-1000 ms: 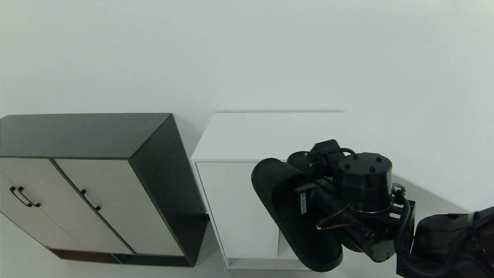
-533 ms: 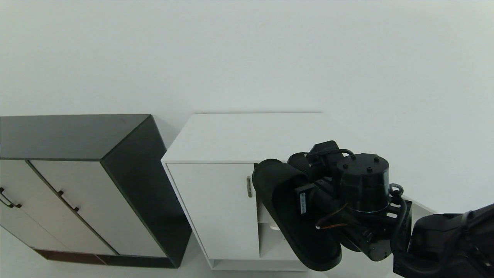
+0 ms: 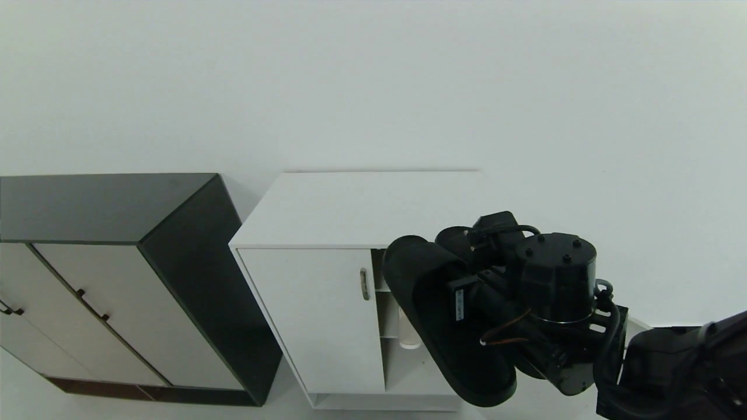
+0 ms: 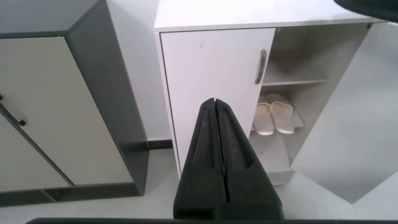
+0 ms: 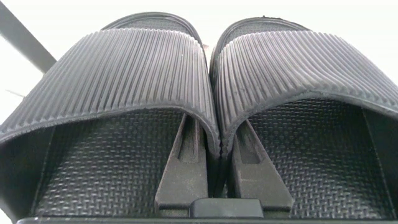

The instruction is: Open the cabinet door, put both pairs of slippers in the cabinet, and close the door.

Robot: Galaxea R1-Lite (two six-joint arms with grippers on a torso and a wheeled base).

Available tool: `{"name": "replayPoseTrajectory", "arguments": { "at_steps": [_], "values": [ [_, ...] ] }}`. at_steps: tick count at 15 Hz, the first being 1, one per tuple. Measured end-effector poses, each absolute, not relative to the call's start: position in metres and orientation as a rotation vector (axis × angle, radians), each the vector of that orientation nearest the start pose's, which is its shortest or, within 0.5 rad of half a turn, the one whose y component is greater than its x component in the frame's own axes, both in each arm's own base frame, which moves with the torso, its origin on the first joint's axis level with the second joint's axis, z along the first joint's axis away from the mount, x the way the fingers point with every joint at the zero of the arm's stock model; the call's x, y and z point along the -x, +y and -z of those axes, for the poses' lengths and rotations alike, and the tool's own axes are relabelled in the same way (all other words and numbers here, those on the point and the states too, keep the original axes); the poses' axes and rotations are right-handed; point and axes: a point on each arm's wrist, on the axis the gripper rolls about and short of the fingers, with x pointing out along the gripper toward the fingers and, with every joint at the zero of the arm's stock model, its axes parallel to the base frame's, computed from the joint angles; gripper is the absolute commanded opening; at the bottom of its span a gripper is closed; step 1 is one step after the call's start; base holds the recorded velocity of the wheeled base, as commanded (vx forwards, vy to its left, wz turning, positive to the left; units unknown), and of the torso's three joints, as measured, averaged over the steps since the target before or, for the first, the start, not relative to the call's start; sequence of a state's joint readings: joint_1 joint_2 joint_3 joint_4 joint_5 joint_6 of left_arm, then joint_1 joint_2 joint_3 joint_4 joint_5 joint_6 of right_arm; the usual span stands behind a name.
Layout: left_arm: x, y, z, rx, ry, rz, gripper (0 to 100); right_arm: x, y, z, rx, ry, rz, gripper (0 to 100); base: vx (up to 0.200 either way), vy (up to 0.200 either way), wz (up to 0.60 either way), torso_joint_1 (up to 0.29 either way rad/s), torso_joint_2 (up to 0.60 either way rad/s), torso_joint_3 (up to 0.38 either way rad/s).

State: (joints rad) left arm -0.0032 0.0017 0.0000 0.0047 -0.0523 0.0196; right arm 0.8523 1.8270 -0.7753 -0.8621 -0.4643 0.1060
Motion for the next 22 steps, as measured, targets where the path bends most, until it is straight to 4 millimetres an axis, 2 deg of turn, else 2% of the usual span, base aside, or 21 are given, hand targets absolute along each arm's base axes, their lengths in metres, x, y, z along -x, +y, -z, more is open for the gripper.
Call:
{"name": "replayPoseTrajectory", "arguments": {
  "at_steps": [9,22],
  "values": [
    [0.023,-0.001,-0.075,-0.02,0.005,0.056,0,-0.223,0.236,-0.147,0.048,0.177,-0.38,0,0.0,0.0,0.0,-0.013,0.03,0.015],
    [0.023,-0.001,-0.075,-0.02,0.006,0.056,0,-0.22,0.237,-0.145,0.055,0.178,-0.391,0,0.0,0.0,0.0,-0.201,0.47,0.263]
  ]
}}
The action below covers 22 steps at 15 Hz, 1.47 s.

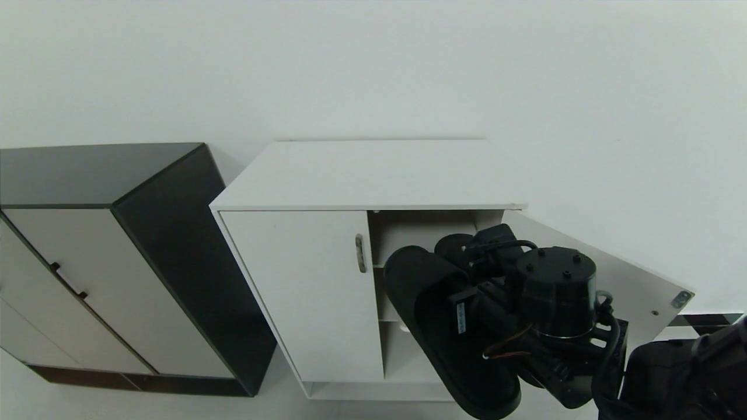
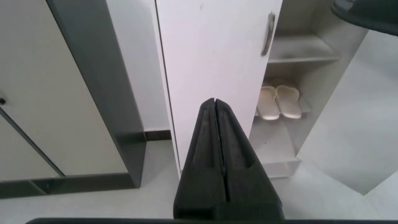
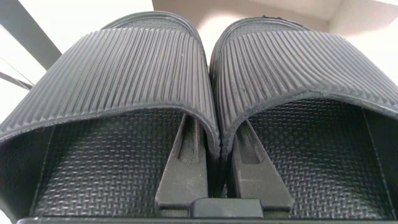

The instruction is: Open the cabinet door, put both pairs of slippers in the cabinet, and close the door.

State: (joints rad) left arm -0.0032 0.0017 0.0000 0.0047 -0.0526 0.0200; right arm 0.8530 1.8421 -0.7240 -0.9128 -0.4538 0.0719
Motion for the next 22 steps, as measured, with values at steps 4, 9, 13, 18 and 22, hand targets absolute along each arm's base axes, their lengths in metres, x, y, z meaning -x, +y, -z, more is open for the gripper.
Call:
{"name": "replayPoseTrajectory", "arguments": {
  "at_steps": [4,9,13,18,22],
  "values": [
    [0.0227,-0.0011,-0.075,-0.019,0.006,0.056,0,-0.2193,0.2367,-0.144,0.056,0.18,-0.393,0,0.0,0.0,0.0,-0.207,0.52,0.319],
    [0.0227,-0.0011,-0.0751,-0.02,0.005,0.057,0,-0.2195,0.237,-0.1432,0.058,0.182,-0.392,0,0.0,0.0,0.0,-0.18,0.5,0.317],
    [0.0227,-0.0011,-0.0751,-0.02,0.005,0.056,0,-0.2199,0.2375,-0.1417,0.059,0.186,-0.392,0,0.0,0.0,0.0,-0.145,0.47,0.326],
    [0.0227,-0.0011,-0.075,-0.02,0.006,0.056,0,-0.2203,0.2377,-0.1406,0.06,0.188,-0.392,0,0.0,0.0,0.0,-0.109,0.45,0.35],
    [0.0227,-0.0011,-0.075,-0.02,0.006,0.056,0,-0.2209,0.2384,-0.1382,0.061,0.189,-0.392,0,0.0,0.0,0.0,-0.041,0.44,0.386]
  ]
}}
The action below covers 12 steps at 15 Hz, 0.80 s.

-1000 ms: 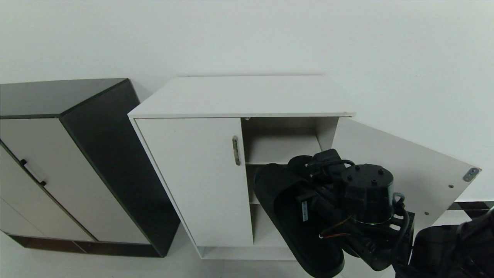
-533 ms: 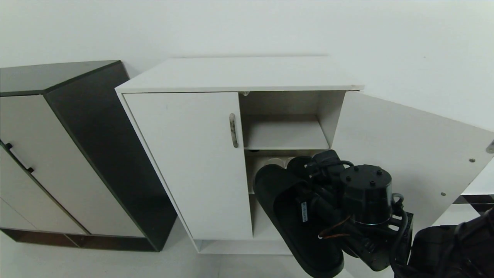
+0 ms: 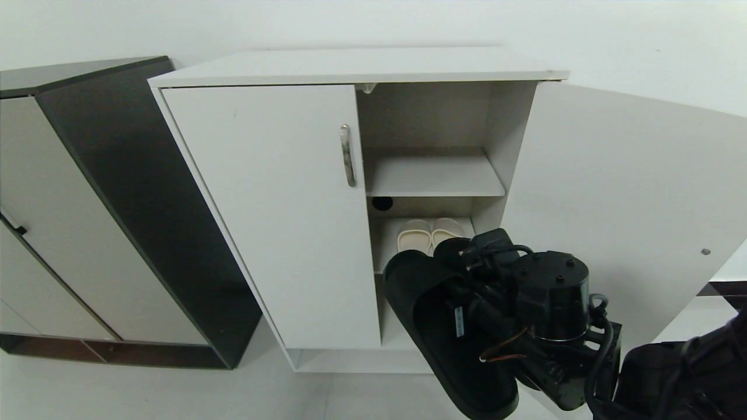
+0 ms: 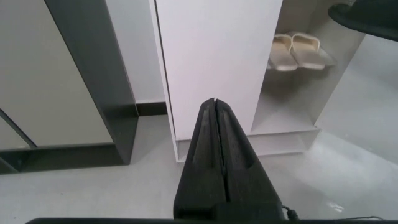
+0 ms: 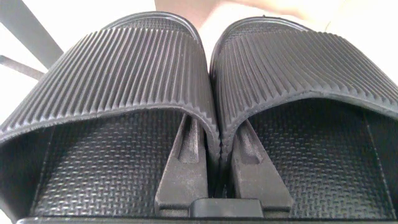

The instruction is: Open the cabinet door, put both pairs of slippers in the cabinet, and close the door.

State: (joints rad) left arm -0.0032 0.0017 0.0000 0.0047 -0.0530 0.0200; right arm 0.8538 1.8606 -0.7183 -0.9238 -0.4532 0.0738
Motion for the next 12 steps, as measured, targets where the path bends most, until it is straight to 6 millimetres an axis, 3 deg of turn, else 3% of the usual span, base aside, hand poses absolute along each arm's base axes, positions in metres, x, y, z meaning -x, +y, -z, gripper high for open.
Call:
{"name": "replayPoseTrajectory", "arguments": {
  "at_steps": [3,12],
  "values": [
    [0.0227,-0.0011,-0.075,-0.019,0.006,0.056,0,-0.2211,0.2387,-0.137,0.063,0.192,-0.391,0,0.0,0.0,0.0,-0.007,0.21,0.203],
    [0.0227,-0.0011,-0.075,-0.02,0.006,0.056,0,-0.2238,0.2381,-0.1355,0.058,0.181,-0.378,0,0.0,0.0,0.0,0.0,0.01,0.005]
  ]
}}
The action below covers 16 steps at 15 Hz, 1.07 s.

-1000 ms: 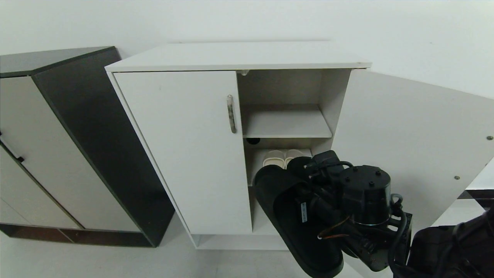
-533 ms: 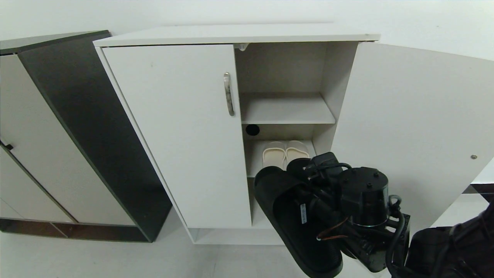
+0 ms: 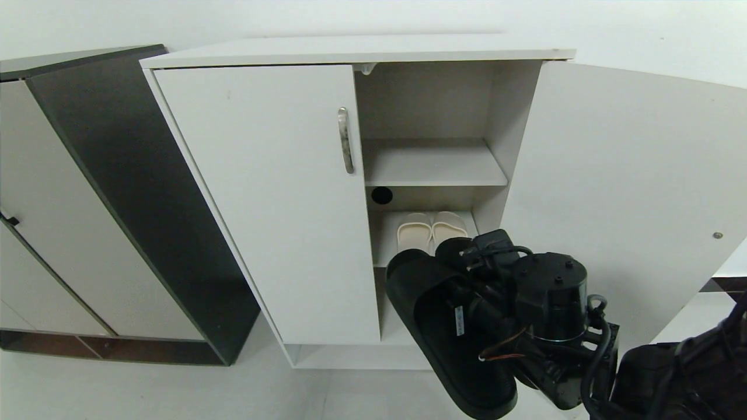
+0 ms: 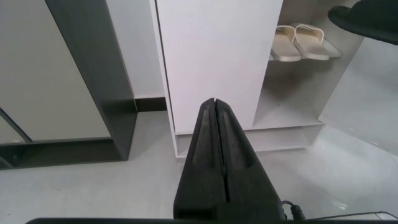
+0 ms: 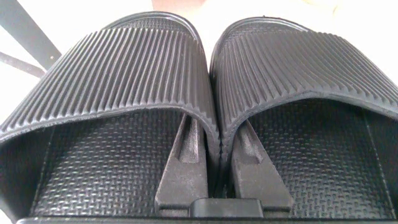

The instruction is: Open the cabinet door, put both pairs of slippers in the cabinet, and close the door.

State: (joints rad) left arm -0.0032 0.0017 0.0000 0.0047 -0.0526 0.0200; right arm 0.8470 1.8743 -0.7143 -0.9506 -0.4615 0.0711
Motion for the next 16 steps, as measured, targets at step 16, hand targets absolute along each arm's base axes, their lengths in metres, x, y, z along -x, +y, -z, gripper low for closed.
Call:
{"name": "replayPoseTrajectory", "arguments": {
  "at_steps": [16],
  "values": [
    [0.023,-0.001,-0.075,-0.023,0.006,0.057,0,-0.249,0.285,-0.233,-0.042,0.281,-0.068,0,0.0,0.0,0.0,0.0,0.0,0.0]
  ]
}}
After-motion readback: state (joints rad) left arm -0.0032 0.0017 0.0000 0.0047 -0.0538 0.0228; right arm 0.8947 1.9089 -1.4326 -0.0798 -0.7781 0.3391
